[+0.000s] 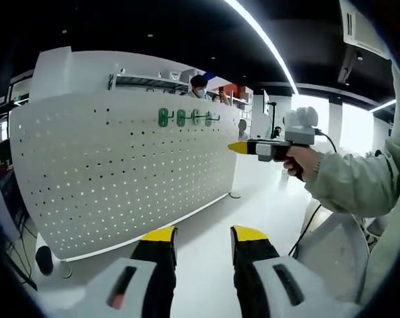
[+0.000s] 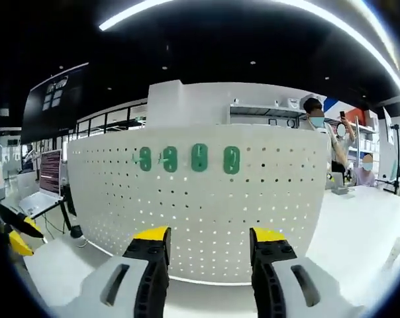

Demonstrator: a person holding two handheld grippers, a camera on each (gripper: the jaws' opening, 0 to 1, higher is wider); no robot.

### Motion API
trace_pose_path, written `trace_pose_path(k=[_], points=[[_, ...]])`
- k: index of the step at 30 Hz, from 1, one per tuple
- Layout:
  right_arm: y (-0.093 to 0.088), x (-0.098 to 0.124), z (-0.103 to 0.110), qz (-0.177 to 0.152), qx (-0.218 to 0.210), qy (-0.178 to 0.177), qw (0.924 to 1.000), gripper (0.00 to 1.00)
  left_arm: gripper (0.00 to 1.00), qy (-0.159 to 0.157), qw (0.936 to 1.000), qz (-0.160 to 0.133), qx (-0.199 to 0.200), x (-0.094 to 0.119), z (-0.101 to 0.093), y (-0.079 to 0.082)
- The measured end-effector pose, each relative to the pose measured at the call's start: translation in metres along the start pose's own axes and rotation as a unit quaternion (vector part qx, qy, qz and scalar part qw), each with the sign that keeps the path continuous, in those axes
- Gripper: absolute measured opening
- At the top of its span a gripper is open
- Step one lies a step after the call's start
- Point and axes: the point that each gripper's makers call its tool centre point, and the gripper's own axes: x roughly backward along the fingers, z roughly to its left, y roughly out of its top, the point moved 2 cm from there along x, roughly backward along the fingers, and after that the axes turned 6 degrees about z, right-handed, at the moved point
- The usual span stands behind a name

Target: Insert the hook assembly into the mounting plate slot until the hook locks in place.

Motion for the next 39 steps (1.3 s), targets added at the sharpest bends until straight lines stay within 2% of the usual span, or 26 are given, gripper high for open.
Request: trace_pose_path(k=[11,15,24,32,39], points=[[-0.020,0.054,0.032,0.022,0.004,0.039,0.9990,0.50,0.34,0.020,0.9997,-0.009,-0.009,0.024,0.002,0.004],[-0.028,0.074,0.043,0.029,0.008,0.049,0.9983,0.51,0.35,0.026,0.9993,-0.019,-0.017,0.032,-0.001,0.010],[-0.032,0.115,0.062,0.024,0.006,0.062,0.9978,0.58,0.38,0.031,0.9981,-0.039,-0.036,0.049,-0.009,0.019],[-0.033,0.147,0.062,0.014,-0.008,0.059,0.9982,0.60,0.41,0.035,0.9975,-0.045,-0.043,0.062,-0.015,0.015],[-0.033,0.168,0.064,0.008,-0.025,0.054,0.9982,0.62,0.43,0.042,0.9961,-0.064,-0.042,0.074,-0.017,0.018]])
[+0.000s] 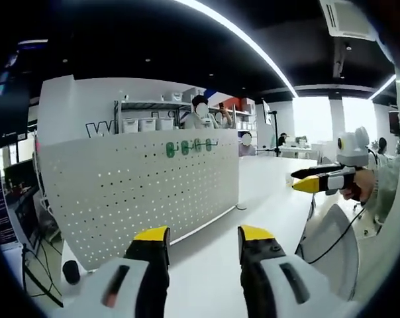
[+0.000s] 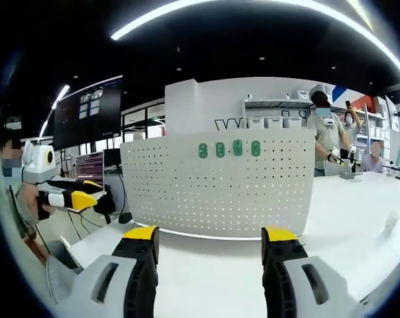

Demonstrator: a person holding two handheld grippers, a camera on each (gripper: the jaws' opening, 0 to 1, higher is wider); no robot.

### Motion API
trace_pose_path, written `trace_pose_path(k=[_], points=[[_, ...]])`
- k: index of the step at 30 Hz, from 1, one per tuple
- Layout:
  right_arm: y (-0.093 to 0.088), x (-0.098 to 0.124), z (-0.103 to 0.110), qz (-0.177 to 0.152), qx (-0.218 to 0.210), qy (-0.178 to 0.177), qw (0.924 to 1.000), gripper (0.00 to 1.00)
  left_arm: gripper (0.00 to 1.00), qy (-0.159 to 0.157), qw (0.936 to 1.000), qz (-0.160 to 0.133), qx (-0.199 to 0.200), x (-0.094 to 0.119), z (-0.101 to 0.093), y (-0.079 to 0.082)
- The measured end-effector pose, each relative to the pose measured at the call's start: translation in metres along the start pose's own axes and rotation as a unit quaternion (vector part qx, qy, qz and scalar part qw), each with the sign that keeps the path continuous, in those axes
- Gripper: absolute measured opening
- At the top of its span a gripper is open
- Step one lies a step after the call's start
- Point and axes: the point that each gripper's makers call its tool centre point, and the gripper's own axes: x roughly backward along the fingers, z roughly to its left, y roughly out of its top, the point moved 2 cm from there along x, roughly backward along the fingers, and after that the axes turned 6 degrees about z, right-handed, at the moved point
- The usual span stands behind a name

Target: Insert the hook assembly into the mounting plate slot until the hook locks in place.

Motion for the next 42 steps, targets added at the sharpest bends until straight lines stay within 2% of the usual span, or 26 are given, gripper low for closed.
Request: trace_pose_path(k=[11,22,35,42], points=[[0.007,0.018,0.003,-0.025,-0.021,0.004,0.9995,0.64,0.45,0.016,0.9996,-0.023,0.004,0.014,0.000,0.008],[0.004,0.020,0.007,-0.023,-0.028,0.019,0.9992,0.65,0.45,0.023,0.9993,-0.028,0.005,0.017,-0.011,0.012],[-0.001,0.032,0.011,-0.027,-0.022,0.040,0.9986,0.65,0.44,0.038,0.9988,-0.031,0.005,0.026,-0.028,0.002],[0.005,0.034,0.017,-0.036,-0.020,0.046,0.9981,0.65,0.44,0.040,0.9986,-0.034,0.000,0.031,-0.031,0.006]])
